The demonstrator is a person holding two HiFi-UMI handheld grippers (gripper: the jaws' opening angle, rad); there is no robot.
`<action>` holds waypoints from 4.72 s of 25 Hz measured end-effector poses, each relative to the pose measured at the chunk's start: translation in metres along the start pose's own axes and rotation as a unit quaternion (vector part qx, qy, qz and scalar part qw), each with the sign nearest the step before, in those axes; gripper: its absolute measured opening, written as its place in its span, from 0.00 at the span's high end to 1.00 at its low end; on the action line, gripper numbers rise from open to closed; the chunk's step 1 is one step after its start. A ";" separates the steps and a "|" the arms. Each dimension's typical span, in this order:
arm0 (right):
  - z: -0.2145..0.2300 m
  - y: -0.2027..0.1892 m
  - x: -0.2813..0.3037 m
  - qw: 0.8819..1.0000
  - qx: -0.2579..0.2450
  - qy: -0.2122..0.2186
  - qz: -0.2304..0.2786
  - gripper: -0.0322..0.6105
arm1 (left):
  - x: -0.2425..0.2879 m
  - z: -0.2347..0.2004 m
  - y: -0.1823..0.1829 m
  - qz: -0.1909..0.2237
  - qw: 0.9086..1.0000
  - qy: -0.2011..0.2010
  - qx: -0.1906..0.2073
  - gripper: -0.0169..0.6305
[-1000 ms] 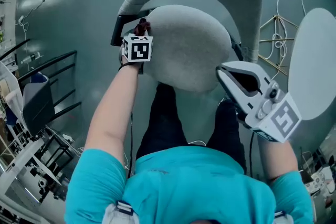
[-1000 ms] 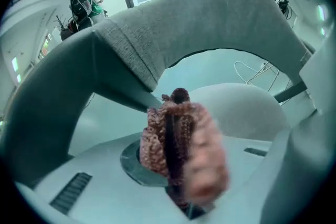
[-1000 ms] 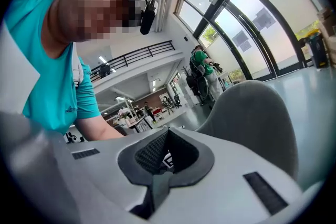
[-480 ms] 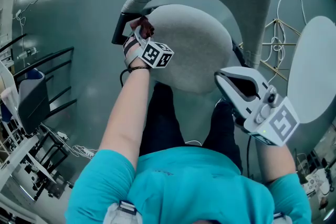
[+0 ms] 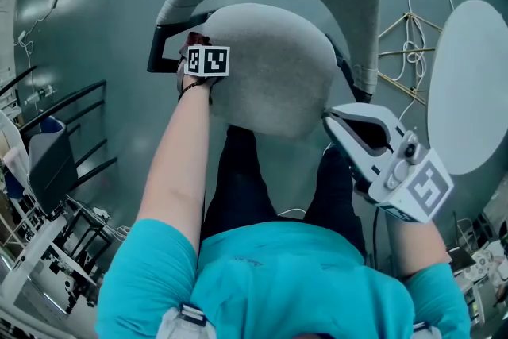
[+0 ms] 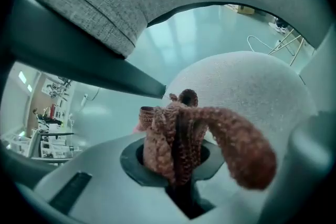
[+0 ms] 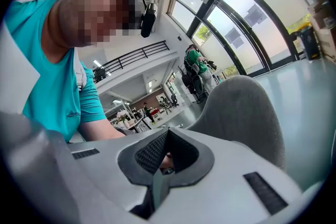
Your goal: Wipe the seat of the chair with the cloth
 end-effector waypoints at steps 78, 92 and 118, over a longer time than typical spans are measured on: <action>0.020 -0.023 -0.145 0.993 0.030 -0.075 0.090 0.95 | -0.072 0.249 0.048 -0.018 0.973 -0.202 0.109 0.88; 0.021 -0.022 -0.159 0.991 0.035 -0.081 0.098 0.95 | -0.090 0.294 0.056 -0.005 0.954 -0.281 0.109 0.88; 0.027 -0.025 -0.145 0.992 0.051 -0.077 0.089 0.95 | -0.087 0.300 0.046 0.077 0.805 -0.588 -0.033 0.88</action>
Point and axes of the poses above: the fingertips, and each gripper's own axes: x forward along the fingers, z to its right, y out of its top, the point moved 10 cm from there along -x, backward along the fingers, and after that the axes turned 9 degrees about x, right-handed, at the moved point
